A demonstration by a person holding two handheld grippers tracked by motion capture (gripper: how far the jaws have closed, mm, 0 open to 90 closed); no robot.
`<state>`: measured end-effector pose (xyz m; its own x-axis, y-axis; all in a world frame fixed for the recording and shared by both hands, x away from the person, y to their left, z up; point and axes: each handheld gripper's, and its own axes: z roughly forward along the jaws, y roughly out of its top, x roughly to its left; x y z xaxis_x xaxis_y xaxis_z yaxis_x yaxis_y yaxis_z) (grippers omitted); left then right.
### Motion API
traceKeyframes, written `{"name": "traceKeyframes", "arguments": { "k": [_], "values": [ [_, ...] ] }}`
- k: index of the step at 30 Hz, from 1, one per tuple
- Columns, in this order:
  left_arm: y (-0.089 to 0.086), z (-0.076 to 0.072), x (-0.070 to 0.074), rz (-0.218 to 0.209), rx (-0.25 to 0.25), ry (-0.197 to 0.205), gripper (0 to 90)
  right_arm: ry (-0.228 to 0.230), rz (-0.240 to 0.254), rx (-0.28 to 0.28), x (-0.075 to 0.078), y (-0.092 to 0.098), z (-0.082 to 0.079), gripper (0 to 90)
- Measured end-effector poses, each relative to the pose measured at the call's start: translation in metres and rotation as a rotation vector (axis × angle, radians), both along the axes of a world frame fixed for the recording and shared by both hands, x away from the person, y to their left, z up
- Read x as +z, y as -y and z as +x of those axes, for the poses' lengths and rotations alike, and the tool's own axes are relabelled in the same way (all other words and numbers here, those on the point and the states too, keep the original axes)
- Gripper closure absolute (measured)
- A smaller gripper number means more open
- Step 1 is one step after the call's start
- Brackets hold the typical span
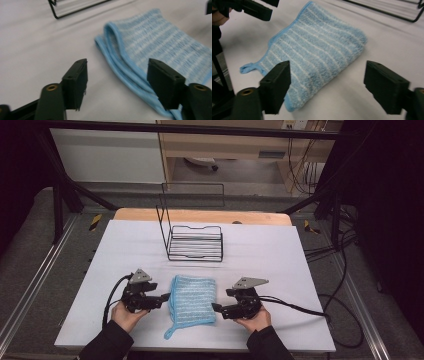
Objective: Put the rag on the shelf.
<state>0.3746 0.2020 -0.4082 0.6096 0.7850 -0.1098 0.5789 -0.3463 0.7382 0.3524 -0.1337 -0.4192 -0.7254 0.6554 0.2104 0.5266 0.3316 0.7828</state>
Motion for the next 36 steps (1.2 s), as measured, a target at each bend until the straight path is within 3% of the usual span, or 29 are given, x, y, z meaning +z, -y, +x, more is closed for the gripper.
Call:
{"name": "traceKeyframes", "arguments": {
  "k": [3,7,10,13,17,25,36],
  "values": [
    [0.009,0.017,0.001,0.002,0.025,-0.001,22.4,0.011,0.007,-0.005,0.002,0.004,0.003,13.2],
    [0.019,0.038,-0.004,-0.001,0.057,-0.029,19.3,0.024,0.017,-0.021,0.001,0.008,0.004,8.9],
    [0.024,0.049,-0.011,-0.012,0.066,-0.052,20.6,0.022,0.013,-0.029,-0.002,0.010,0.005,7.9],
    [0.025,0.057,-0.020,-0.012,0.067,-0.098,28.7,0.016,0.006,-0.031,-0.003,0.009,0.006,7.7],
    [0.026,0.059,-0.027,0.019,0.059,-0.141,41.0,0.017,0.004,-0.032,-0.003,0.009,0.006,8.2],
    [0.029,0.058,-0.032,-0.010,0.032,-0.176,61.1,0.013,0.003,-0.033,-0.004,0.009,0.008,8.9],
    [0.030,0.057,-0.034,-0.027,0.047,-0.198,67.1,0.010,0.025,-0.053,-0.004,0.007,0.015,10.0]
  ]
}}
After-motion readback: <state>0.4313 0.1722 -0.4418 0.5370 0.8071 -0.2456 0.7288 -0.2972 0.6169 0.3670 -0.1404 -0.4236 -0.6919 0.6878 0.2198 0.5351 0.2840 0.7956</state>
